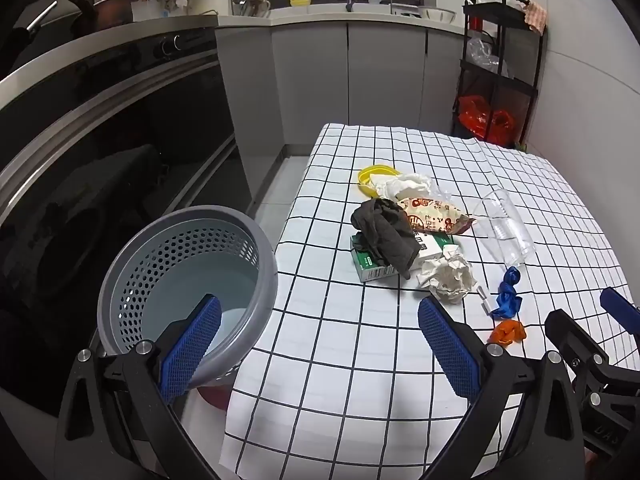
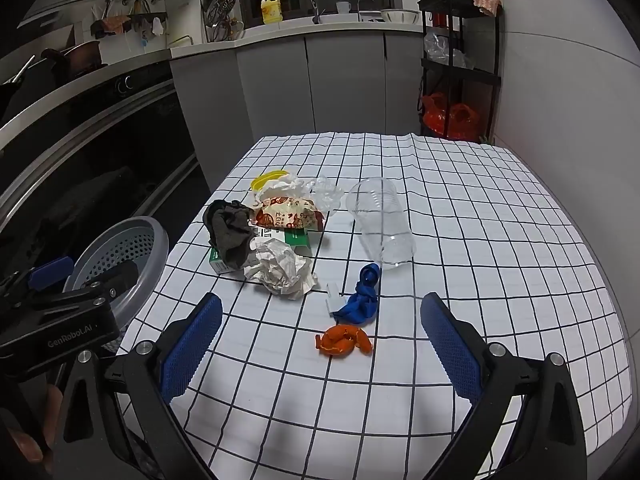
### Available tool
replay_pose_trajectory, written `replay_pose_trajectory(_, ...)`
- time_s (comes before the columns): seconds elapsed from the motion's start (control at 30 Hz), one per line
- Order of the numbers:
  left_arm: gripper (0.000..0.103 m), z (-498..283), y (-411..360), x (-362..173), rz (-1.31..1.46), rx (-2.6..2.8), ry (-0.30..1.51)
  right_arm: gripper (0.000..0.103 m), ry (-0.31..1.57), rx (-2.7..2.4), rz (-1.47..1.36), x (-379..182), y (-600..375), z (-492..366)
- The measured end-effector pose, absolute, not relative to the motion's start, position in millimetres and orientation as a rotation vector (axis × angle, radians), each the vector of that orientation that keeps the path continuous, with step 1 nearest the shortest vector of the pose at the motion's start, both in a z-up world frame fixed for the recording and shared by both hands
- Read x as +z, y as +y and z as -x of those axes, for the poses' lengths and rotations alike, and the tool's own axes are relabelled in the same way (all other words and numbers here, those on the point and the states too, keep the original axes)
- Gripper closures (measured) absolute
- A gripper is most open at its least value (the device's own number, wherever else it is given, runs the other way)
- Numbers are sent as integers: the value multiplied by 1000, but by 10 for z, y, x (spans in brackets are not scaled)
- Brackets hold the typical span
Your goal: Collect trash
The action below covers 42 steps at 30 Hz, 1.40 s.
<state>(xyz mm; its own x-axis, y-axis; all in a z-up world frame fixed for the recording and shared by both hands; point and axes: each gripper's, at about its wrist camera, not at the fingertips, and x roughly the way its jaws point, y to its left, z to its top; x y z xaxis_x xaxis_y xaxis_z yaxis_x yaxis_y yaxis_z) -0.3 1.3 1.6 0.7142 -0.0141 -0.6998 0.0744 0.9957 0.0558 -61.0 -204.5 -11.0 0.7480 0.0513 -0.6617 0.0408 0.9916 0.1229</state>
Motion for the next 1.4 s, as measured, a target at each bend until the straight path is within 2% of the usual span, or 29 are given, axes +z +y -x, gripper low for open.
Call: replay_pose_trajectory(1.4,6,7,-10,-17,-94,-45,778,8,724,5,-134,-105,-2055,613)
